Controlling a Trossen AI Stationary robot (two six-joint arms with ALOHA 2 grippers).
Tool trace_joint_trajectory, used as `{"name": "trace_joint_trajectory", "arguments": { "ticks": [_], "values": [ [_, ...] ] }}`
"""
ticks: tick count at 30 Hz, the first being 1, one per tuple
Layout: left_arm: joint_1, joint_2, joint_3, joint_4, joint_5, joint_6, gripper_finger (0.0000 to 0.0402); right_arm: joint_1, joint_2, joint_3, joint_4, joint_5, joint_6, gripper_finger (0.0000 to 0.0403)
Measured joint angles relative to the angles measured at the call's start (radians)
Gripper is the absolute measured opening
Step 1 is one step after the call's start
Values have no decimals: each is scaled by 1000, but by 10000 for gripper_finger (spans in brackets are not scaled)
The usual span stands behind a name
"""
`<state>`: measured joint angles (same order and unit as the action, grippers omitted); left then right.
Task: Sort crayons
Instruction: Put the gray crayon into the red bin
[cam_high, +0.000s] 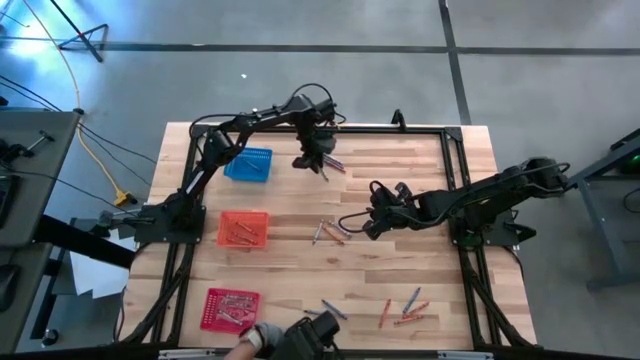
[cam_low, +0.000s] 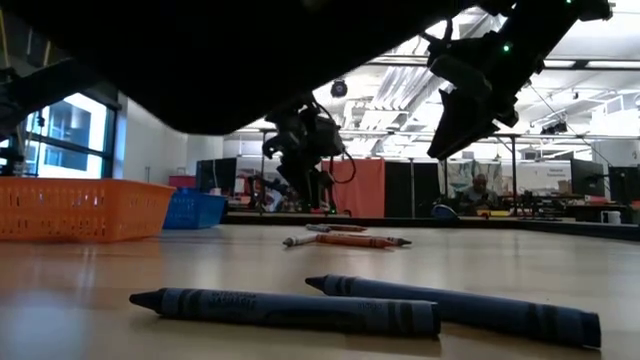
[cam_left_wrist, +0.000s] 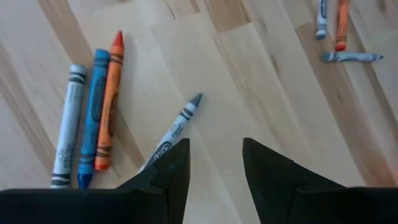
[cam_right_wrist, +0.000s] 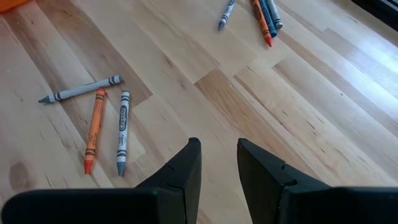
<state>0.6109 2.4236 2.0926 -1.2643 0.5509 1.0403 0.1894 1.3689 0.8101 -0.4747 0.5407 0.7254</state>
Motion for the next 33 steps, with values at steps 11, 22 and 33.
{"name": "trace_joint_trajectory", "arguments": {
  "ticks": [11,22,33],
  "values": [
    [-39,-1,24,-31,-234,82,134,0,0,0,10,-2,11,99],
    [-43,-1,23,31,-308,477,81,0,0,0,9,-2,9,99],
    [-13,-1,23,114,-407,587,62,0,0,0,8,-2,-9,99]
  ]
}}
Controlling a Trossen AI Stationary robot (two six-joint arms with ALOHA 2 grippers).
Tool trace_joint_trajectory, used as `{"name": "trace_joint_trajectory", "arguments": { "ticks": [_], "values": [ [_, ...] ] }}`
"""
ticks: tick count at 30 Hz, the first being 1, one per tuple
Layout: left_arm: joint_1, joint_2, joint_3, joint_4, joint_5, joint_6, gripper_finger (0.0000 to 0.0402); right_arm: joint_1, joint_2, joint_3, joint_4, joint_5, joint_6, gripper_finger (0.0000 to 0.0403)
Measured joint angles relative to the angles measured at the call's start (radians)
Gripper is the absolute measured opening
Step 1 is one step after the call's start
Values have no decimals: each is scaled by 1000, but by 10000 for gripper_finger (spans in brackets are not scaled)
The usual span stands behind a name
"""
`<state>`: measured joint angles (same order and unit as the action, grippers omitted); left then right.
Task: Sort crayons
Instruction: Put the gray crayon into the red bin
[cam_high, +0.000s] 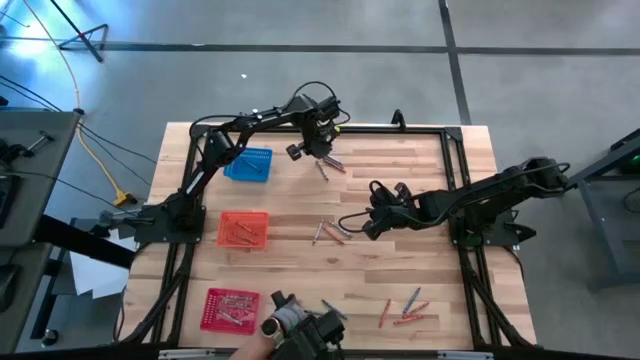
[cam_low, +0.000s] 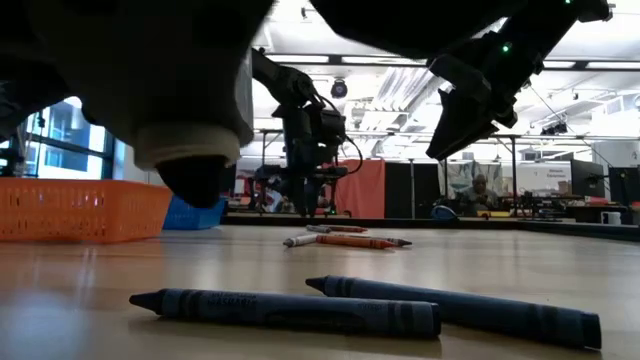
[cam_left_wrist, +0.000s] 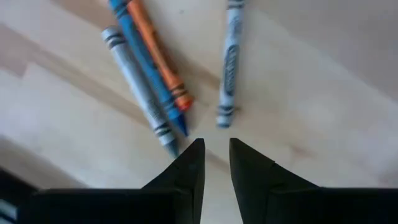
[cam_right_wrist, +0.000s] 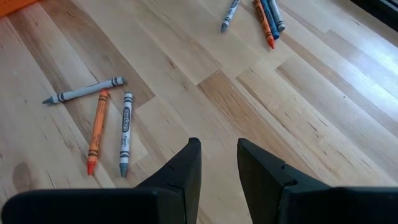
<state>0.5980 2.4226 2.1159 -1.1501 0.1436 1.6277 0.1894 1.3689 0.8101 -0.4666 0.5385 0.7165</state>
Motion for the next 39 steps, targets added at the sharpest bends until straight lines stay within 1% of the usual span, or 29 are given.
{"name": "trace_joint_trajectory", "arguments": {
  "ticks": [8,14,23,31,34,39],
  "values": [
    [5,1,0,1,17,41,62,0,0,0,0,0,-2,99],
    [5,3,0,-2,118,88,62,0,0,0,1,0,8,99],
    [11,13,-2,-34,180,4,62,0,0,0,1,-13,9,99],
    [5,13,-2,-43,201,14,62,0,0,0,5,-19,17,99],
    [9,13,-2,-40,235,19,62,0,0,0,7,-19,17,99],
    [15,13,-1,-8,229,24,62,0,0,0,7,-19,17,99]
  ]
}}
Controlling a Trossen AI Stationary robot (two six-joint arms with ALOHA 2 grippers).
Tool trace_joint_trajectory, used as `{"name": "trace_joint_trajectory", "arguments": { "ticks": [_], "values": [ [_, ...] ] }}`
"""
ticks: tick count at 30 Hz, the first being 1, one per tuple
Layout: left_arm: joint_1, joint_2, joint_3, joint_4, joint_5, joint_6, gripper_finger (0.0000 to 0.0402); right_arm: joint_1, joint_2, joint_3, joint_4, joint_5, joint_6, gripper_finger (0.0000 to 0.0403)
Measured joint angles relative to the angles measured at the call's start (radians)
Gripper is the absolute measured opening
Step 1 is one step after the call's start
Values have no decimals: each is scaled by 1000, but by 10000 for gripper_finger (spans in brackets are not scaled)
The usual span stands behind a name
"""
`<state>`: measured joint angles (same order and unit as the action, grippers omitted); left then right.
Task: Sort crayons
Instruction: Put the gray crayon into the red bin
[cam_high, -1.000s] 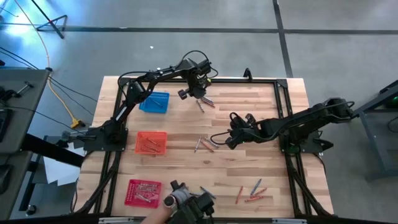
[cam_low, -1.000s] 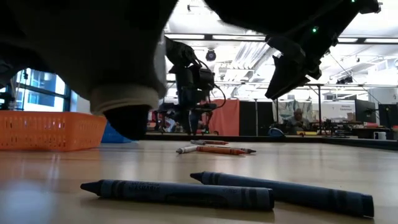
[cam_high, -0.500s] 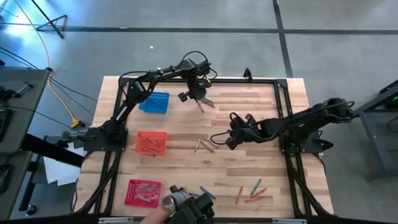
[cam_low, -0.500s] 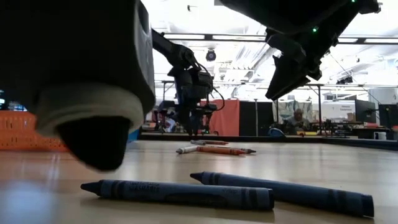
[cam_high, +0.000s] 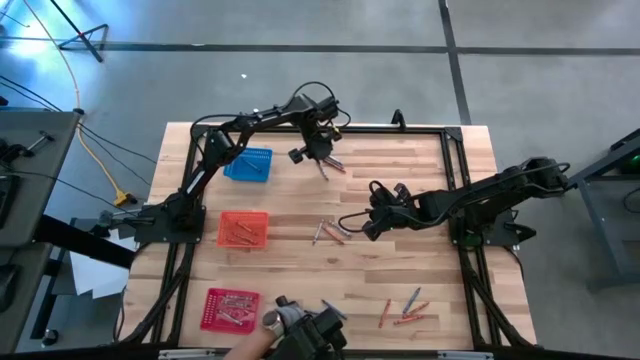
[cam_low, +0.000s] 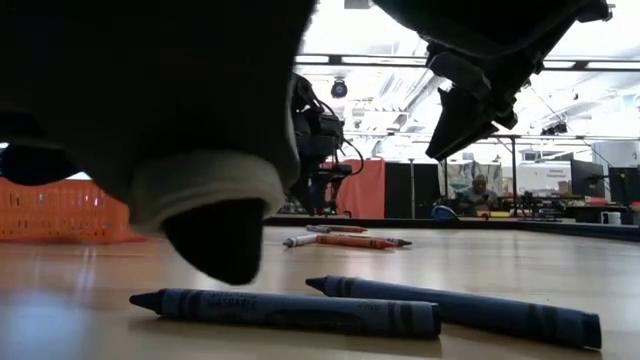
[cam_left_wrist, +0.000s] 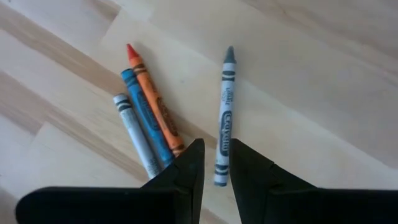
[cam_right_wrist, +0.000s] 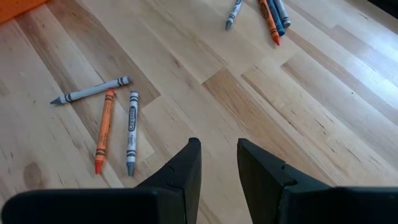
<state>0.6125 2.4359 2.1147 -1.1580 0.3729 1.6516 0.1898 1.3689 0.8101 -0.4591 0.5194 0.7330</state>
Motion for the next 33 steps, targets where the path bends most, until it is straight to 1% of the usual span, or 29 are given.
{"name": "trace_joint_trajectory", "arguments": {
  "ticks": [3,5,8,10,11,13,16,17,25,26,29,30,33],
  "values": [
    [3,0,-2,1,24,-5,62,0,0,0,0,0,0,99],
    [14,0,-5,-8,85,-37,62,0,0,0,0,0,0,99],
    [36,7,-5,-37,206,-71,62,0,0,0,0,0,1,99],
    [51,10,-6,-53,253,-80,62,0,0,0,0,0,0,99],
    [53,13,-5,-46,260,-80,62,0,0,0,-1,0,0,99],
    [60,21,-5,-43,254,-79,62,0,0,0,-2,-2,0,99],
    [63,34,-6,-40,186,-74,62,0,0,0,-2,-10,0,99],
    [65,38,-5,-40,177,-67,62,0,0,0,-2,-16,0,99],
    [69,39,-5,-41,161,-27,62,0,0,0,0,-16,0,99],
    [70,39,-5,-41,144,-25,62,0,0,0,0,-16,0,99],
    [69,39,-5,-43,27,20,62,0,0,0,0,-15,9,99],
    [69,39,-5,-43,4,41,62,0,0,0,0,-15,9,99],
    [67,38,-5,-41,-9,69,62,0,0,0,1,-15,11,99]
  ]
}}
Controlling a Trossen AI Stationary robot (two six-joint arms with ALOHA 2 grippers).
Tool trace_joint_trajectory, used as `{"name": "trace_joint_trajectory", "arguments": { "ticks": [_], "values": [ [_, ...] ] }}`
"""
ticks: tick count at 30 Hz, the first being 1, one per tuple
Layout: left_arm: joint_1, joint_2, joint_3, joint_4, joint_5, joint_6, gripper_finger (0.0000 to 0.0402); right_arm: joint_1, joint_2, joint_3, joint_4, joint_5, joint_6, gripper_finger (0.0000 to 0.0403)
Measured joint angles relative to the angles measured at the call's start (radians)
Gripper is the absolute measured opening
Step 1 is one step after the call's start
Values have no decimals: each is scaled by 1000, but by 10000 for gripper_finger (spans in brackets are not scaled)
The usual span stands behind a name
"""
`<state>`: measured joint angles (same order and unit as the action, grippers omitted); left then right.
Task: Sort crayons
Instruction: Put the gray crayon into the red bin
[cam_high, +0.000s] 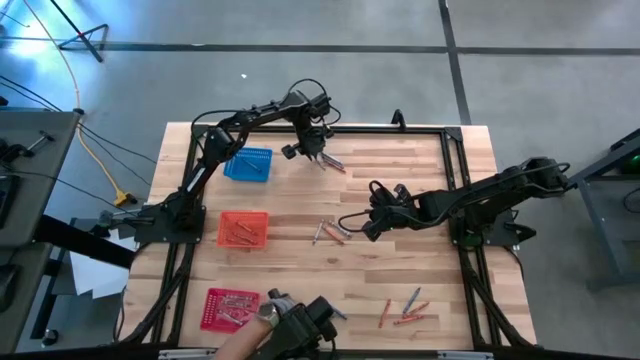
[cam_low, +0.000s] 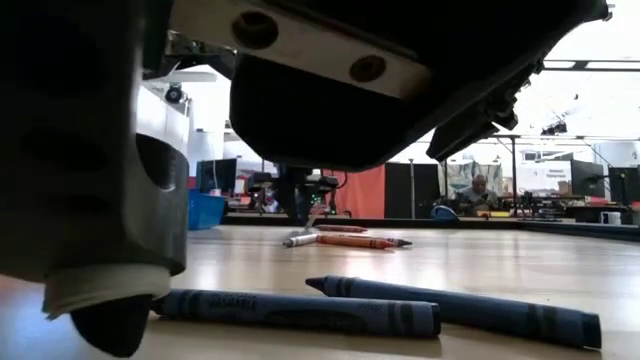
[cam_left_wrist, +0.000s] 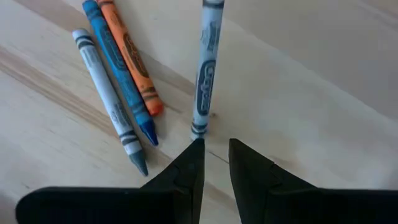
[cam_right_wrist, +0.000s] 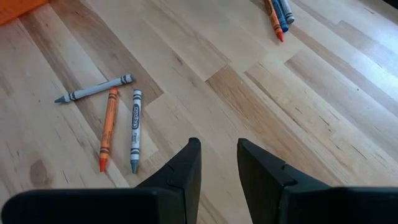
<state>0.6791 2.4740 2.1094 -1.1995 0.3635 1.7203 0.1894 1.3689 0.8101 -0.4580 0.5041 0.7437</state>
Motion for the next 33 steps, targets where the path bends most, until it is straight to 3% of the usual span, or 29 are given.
{"name": "trace_joint_trajectory", "arguments": {
  "ticks": [8,24,33],
  "values": [
    [-14,0,0,1,-13,22,62,-9,0,0,13,-9,0,99],
    [-63,-2,1,15,-216,144,62,-72,0,0,14,-95,0,99],
    [-70,1,49,31,-270,163,62,-74,0,0,14,-95,-3,99]
  ]
}}
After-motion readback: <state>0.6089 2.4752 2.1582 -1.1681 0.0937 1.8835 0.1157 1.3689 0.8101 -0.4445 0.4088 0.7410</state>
